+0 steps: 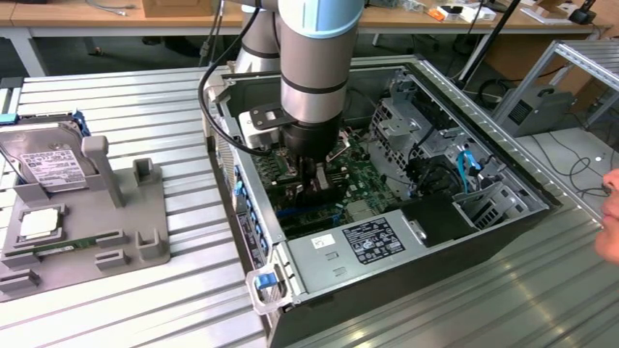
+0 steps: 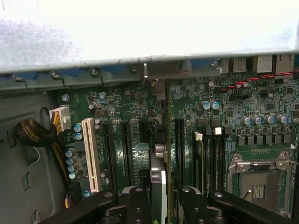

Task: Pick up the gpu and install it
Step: 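Insert the gpu into the slot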

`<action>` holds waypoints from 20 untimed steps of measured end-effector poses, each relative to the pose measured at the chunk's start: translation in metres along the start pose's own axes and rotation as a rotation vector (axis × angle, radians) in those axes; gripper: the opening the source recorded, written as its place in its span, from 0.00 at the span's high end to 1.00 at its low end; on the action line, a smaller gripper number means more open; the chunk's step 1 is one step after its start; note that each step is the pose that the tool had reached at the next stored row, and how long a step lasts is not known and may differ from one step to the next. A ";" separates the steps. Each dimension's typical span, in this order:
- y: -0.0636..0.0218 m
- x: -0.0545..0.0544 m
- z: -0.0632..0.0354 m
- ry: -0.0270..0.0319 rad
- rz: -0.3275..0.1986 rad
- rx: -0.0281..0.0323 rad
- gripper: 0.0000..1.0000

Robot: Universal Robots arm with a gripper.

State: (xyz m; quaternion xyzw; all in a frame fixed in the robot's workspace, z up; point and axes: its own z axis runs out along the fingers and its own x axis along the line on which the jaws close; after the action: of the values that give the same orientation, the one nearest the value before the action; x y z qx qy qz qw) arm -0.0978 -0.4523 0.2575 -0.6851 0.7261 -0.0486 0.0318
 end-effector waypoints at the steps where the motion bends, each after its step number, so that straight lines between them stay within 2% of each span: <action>1: 0.0000 0.000 0.0000 -0.0001 0.000 0.0000 0.73; 20: 0.0001 -0.001 0.0000 -0.0017 -0.014 0.0002 0.73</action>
State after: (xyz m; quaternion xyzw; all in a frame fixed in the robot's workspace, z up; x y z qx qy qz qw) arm -0.0979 -0.4512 0.2575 -0.6901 0.7214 -0.0483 0.0322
